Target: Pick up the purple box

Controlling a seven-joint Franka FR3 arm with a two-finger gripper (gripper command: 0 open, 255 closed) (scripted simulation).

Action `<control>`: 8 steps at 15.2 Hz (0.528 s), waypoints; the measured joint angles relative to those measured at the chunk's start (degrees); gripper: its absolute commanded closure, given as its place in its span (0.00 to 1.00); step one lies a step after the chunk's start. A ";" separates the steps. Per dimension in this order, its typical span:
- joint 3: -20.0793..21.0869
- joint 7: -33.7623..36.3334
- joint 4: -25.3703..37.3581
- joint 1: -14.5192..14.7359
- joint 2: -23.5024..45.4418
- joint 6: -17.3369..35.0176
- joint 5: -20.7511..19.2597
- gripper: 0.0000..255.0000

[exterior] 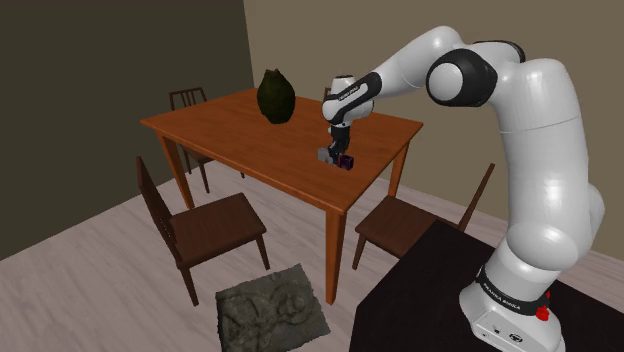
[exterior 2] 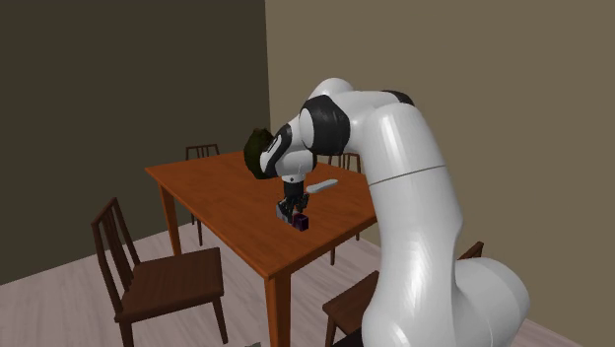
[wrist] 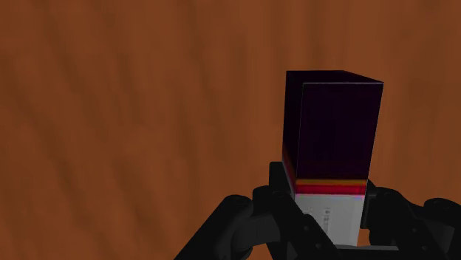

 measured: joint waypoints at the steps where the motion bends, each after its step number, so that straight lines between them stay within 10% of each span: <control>1: 0.00 0.00 0.00 0.00 0.00 0.00 0.00 1.00; 8: -0.09 -0.02 0.46 -0.02 -0.82 -1.28 -0.11 1.00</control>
